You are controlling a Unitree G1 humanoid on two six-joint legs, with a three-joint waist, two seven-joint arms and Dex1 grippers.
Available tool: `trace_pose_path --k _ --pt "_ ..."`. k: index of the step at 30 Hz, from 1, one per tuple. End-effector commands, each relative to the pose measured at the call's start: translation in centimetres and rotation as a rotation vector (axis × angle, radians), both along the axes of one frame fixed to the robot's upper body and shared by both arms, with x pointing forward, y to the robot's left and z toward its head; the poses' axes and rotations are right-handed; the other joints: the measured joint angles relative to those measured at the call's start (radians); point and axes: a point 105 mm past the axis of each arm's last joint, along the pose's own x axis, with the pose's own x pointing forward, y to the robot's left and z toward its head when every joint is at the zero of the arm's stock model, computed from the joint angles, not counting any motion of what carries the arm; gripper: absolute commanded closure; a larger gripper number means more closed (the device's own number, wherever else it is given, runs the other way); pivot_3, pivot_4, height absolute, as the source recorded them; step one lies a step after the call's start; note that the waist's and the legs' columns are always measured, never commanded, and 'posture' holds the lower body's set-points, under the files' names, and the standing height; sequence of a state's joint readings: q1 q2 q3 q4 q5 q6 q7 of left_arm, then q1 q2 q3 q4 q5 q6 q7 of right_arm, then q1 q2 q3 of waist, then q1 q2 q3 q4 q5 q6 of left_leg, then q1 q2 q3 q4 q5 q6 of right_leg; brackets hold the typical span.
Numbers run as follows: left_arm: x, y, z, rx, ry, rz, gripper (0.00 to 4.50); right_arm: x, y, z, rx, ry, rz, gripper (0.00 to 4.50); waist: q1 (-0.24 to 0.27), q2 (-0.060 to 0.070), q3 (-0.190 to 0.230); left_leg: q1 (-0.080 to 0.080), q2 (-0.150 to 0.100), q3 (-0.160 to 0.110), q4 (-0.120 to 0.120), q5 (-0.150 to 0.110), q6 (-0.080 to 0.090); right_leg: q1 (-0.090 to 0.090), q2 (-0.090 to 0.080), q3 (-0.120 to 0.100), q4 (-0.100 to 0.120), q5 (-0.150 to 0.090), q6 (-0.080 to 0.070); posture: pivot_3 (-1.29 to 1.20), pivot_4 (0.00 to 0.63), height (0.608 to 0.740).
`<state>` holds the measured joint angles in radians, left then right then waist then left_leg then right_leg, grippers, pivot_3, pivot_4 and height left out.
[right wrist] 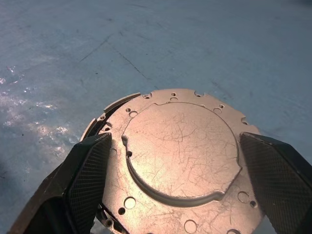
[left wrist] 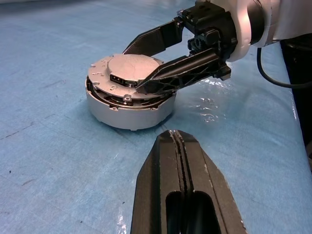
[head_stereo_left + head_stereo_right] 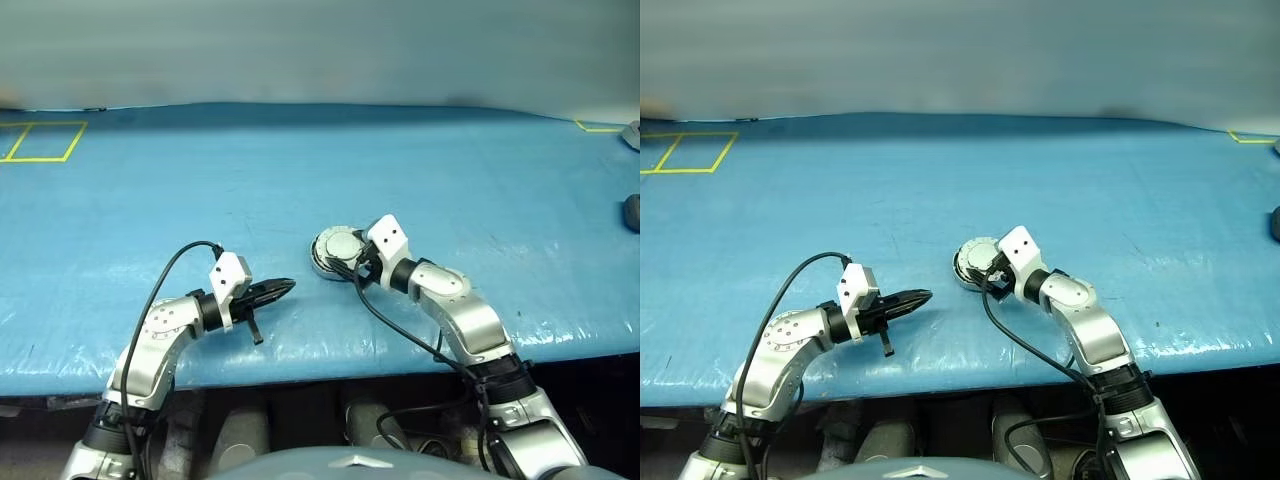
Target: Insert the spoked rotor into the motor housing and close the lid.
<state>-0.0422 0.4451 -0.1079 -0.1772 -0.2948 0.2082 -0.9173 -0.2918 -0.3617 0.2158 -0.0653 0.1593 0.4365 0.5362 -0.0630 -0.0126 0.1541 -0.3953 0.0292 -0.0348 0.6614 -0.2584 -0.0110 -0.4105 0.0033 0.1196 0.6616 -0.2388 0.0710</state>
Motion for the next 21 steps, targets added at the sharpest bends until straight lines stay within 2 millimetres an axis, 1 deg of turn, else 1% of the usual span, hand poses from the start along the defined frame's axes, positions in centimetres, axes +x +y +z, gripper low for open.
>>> trace_pose_path --k 1,5,8,10,12,17,21 --pt "0.1 -0.6 1.3 -0.010 -0.056 -0.032 4.50 -0.3 -0.1 -0.8 -0.020 0.012 -0.001 0.11 0.000 0.000 0.000 0.000 0.000 0.000 0.000 0.000 0.000 0.000 0.000 0.000 0.000 0.000 0.000 0.00 0.150 0.740" --pt "0.3 -0.8 1.4 -0.011 -0.062 -0.039 4.50 -0.4 -0.1 -0.7 -0.033 -0.010 -0.003 0.11 0.000 0.000 0.000 0.000 0.000 0.000 0.000 0.000 0.000 0.000 0.000 0.000 0.000 0.000 0.000 0.00 0.150 0.740" --pt "0.5 -0.8 1.4 -0.004 -0.067 -0.037 4.50 -0.7 0.1 -0.4 0.013 -0.004 0.010 0.70 0.000 0.000 0.000 0.000 0.000 0.000 0.000 0.000 0.000 0.000 0.000 0.000 0.000 0.000 0.000 0.00 0.150 0.740" --pt "1.2 -0.5 1.5 0.000 -0.077 -0.008 4.50 -0.5 0.1 0.0 0.047 0.003 -0.017 1.28 0.000 0.000 0.000 0.000 0.000 0.000 0.000 0.000 0.000 0.000 0.000 0.000 0.000 0.000 0.000 0.00 0.150 0.740" --pt "1.5 -0.4 1.7 -0.013 -0.082 0.008 4.50 -0.4 0.3 0.2 0.056 0.005 -0.014 1.29 0.000 0.000 0.000 0.000 0.000 0.000 0.000 0.000 0.000 0.000 0.000 0.000 0.000 0.000 0.000 0.00 0.150 0.740" --pt "1.6 -0.5 1.6 -0.006 -0.083 0.002 4.50 -0.2 0.8 0.9 0.139 0.024 -0.036 1.29 -0.003 0.000 0.000 0.000 0.000 0.000 -0.001 0.000 0.000 0.000 0.000 0.000 0.000 0.000 0.000 0.00 0.150 0.740" --pt "1.7 -0.5 1.8 -0.011 -0.085 0.003 4.50 0.4 0.4 0.3 0.114 0.035 -0.089 1.29 -0.005 0.000 0.000 0.000 0.000 0.000 -0.001 0.000 0.000 0.000 0.001 0.000 0.000 0.000 0.000 0.00 0.150 0.740"
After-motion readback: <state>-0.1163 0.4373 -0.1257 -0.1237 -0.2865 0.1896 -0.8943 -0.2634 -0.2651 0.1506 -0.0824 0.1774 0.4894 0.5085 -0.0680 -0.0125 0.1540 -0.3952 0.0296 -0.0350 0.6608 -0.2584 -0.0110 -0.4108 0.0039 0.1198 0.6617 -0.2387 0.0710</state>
